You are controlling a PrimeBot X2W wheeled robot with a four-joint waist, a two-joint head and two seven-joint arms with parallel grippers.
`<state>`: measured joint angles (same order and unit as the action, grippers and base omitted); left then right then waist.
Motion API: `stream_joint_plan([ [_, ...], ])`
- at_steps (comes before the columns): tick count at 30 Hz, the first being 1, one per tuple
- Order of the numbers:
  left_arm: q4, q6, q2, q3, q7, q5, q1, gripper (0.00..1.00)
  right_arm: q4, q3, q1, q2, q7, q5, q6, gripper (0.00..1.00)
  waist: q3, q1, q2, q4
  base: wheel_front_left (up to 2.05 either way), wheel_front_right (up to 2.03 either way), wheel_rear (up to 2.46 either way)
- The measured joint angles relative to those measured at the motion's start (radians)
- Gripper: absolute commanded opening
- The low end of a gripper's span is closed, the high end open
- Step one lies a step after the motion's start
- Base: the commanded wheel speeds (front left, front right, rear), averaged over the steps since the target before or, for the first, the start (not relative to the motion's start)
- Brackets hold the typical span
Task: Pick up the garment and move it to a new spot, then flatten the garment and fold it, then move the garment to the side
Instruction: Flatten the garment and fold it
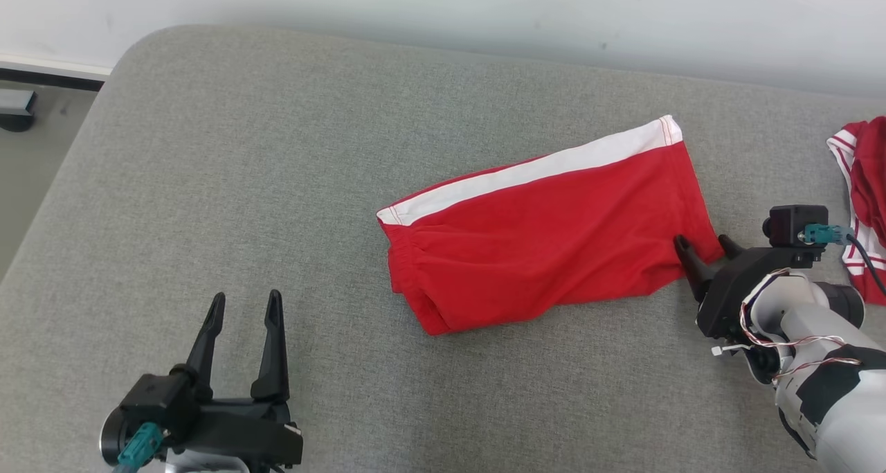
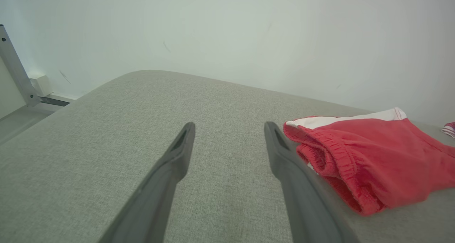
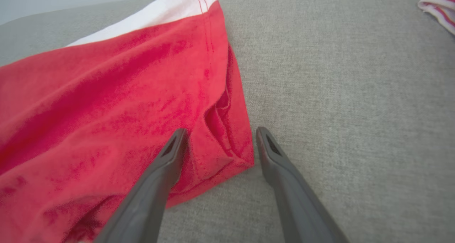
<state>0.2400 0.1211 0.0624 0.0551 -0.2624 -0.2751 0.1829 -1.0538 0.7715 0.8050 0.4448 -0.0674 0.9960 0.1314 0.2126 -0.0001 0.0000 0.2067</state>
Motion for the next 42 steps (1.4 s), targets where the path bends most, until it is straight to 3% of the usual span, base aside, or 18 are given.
stream_joint_plan([
  [1, 0.0, 0.002, -0.002, -0.004, 0.0, 0.002, -0.001, 1.0, -0.003, 0.004, 0.0, -0.003, 0.007, 0.006, 0.0, 1.0, -0.001, 0.0, 0.0, 0.002, 0.0, 0.0, 0.0],
  [2, 0.0, 0.002, -0.004, -0.007, 0.0, 0.003, -0.003, 1.0, -0.005, 0.008, 0.0, -0.006, 0.015, 0.009, 0.0, 0.66, -0.003, 0.0, 0.0, 0.003, 0.0, 0.0, 0.0],
  [3, 0.0, 0.003, -0.007, -0.009, 0.0, 0.003, -0.007, 1.0, -0.006, 0.011, 0.0, -0.009, 0.015, 0.013, 0.0, 0.21, -0.005, 0.0, 0.0, 0.003, 0.0, 0.0, 0.0],
  [4, 0.001, 0.003, -0.008, -0.012, 0.0, 0.004, -0.013, 1.0, -0.007, 0.013, 0.001, -0.01, 0.014, 0.016, 0.0, 0.0, -0.007, 0.0, 0.0, 0.003, 0.0, 0.0, 0.0],
  [15, 0.037, 0.008, -0.011, -0.019, 0.0, 0.02, -0.067, 1.0, 0.076, 0.047, -0.098, 0.006, -0.063, 0.085, 0.0, 0.0, -0.089, 0.0001, 0.0, -0.011, 0.0, 0.0, 0.0],
  [28, 0.04, 0.008, -0.011, 0.0, 0.0, 0.027, -0.127, 1.0, 0.291, 0.057, -0.378, 0.129, -0.117, 0.19, 0.0, 0.0, -0.177, 0.0, 0.0, -0.069, 0.0, 0.0, 0.0],
  [29, 0.038, 0.008, -0.011, -0.001, 0.0, 0.027, -0.132, 1.0, 0.297, 0.055, -0.387, 0.133, -0.112, 0.193, 0.0, 0.12, -0.179, 0.0, -0.0001, -0.075, 0.0, 0.0, 0.0],
  [30, 0.037, 0.008, -0.011, -0.001, 0.0, 0.027, -0.137, 1.0, 0.299, 0.052, -0.392, 0.135, -0.114, 0.192, 0.0, 0.47, -0.18, 0.0, 0.0, -0.081, 0.0, 0.0, 0.0],
  [31, 0.038, 0.008, -0.011, 0.0, 0.0, 0.027, -0.139, 1.0, 0.298, 0.047, -0.392, 0.137, -0.118, 0.19, 0.0, 1.0, -0.18, 0.0, -0.0001, -0.087, 0.0, 0.0, 0.0],
  [36, 0.033, 0.01, -0.012, -0.007, 0.0, 0.028, -0.139, 1.0, 0.269, 0.025, -0.353, 0.149, -0.137, 0.138, 0.0, 1.0, -0.177, 0.0, 0.0, -0.102, 0.0, 0.0, 0.0],
  [42, 0.019, 0.01, -0.011, -0.02, 0.0, 0.045, -0.141, 1.0, 0.201, 0.005, -0.278, 0.114, -0.126, 0.105, 0.0, 1.0, -0.168, 0.0002, 0.0, -0.099, 0.0, 0.0, 0.0],
])
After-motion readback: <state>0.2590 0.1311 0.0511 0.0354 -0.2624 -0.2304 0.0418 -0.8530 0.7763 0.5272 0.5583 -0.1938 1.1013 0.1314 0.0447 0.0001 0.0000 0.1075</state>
